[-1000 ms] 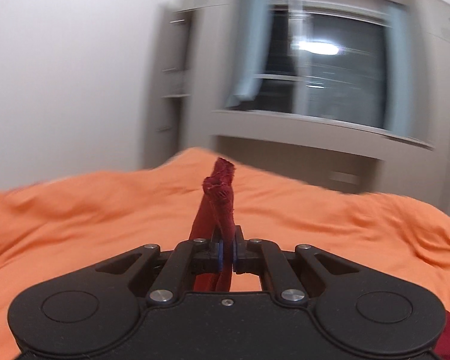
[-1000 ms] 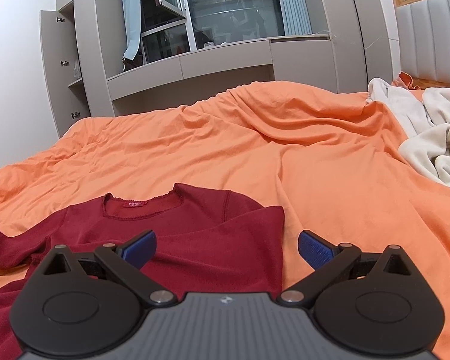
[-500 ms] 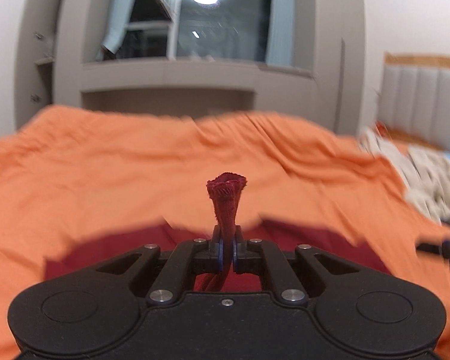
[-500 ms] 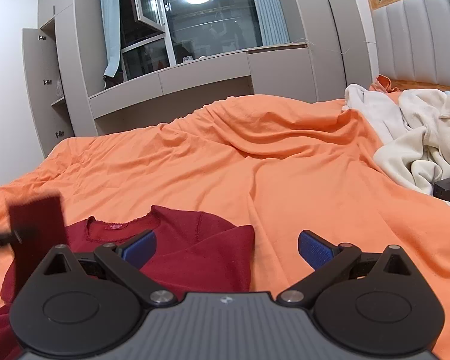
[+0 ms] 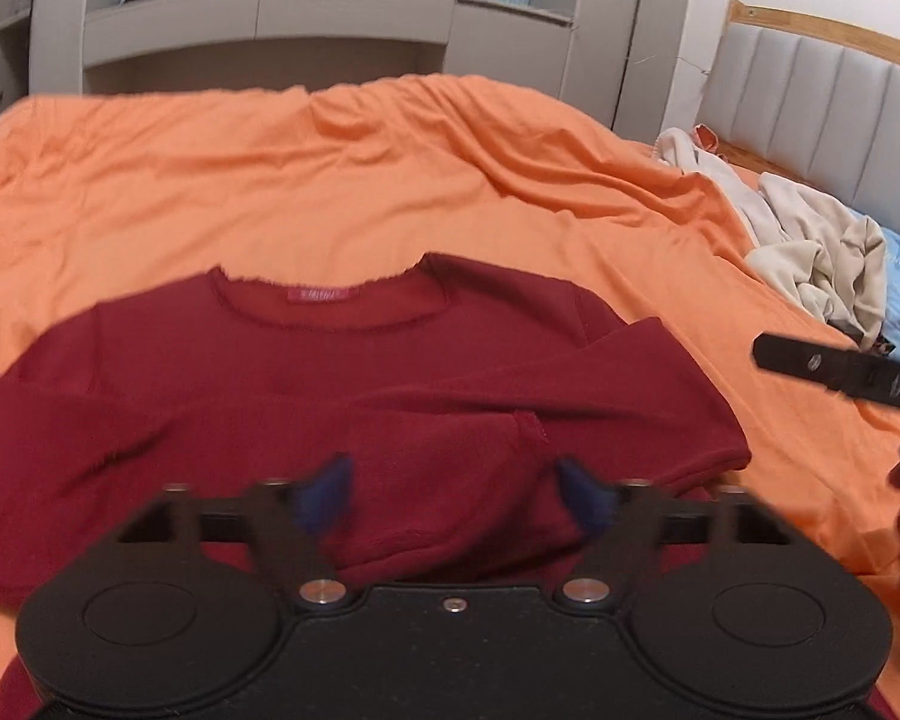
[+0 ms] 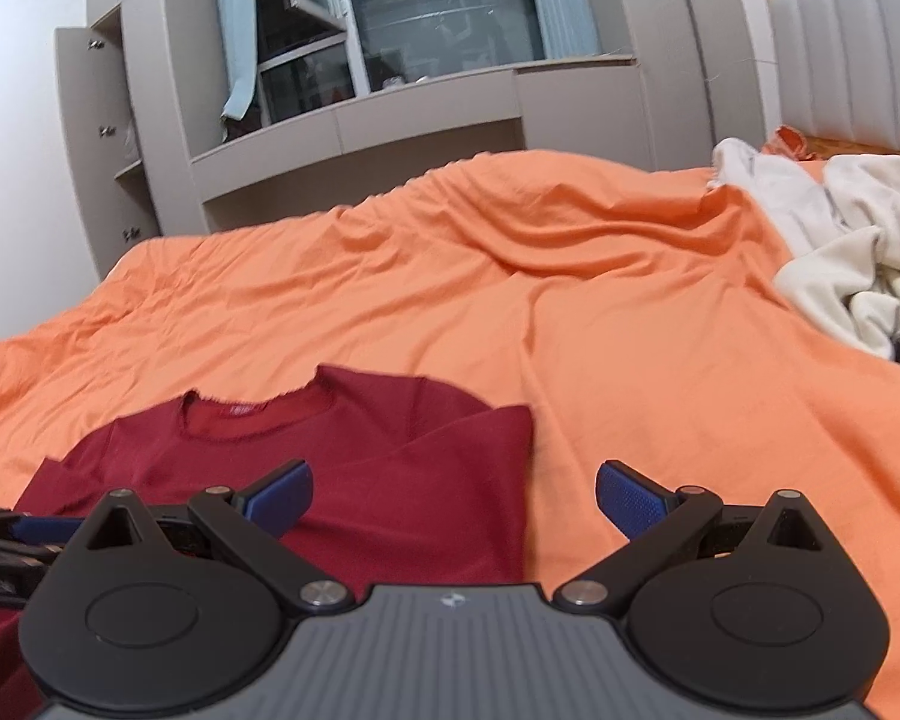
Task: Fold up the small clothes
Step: 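Fold the held sleeve across the shirt front with the left gripper, then open the left gripper and release the sleeve on the shirt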
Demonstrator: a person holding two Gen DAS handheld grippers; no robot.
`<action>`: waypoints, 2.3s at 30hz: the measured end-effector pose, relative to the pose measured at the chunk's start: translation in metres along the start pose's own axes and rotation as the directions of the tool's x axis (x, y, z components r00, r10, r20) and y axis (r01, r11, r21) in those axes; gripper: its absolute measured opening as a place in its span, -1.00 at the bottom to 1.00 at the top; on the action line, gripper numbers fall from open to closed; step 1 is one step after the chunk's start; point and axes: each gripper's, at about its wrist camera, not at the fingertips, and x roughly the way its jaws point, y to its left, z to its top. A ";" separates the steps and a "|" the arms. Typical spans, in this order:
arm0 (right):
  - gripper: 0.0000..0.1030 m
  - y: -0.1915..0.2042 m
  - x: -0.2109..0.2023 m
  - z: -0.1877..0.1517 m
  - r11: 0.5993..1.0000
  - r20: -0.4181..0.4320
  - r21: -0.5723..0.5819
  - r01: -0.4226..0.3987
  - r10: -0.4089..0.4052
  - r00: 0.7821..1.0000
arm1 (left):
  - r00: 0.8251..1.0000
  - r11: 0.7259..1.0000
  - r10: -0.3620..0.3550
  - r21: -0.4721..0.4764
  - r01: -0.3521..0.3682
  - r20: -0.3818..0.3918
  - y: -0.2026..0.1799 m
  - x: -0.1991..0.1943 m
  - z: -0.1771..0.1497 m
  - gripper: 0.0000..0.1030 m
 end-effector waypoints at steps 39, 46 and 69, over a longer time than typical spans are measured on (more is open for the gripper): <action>1.00 0.088 0.037 -0.047 0.940 -0.133 -0.288 -0.184 0.151 0.980 | 0.991 0.863 -0.013 -0.502 -0.057 -0.134 0.283 -0.046 -0.015 -0.06; 1.00 0.089 0.039 -0.049 0.938 -0.143 -0.297 -0.177 0.139 0.980 | 0.976 0.867 0.027 -0.481 -0.131 -0.217 0.270 -0.053 -0.003 -0.70; 1.00 0.082 -0.022 -0.037 0.914 -0.130 -0.376 -0.150 0.108 0.986 | 0.939 0.892 0.290 -0.302 -0.336 -0.188 0.220 -0.108 0.001 0.63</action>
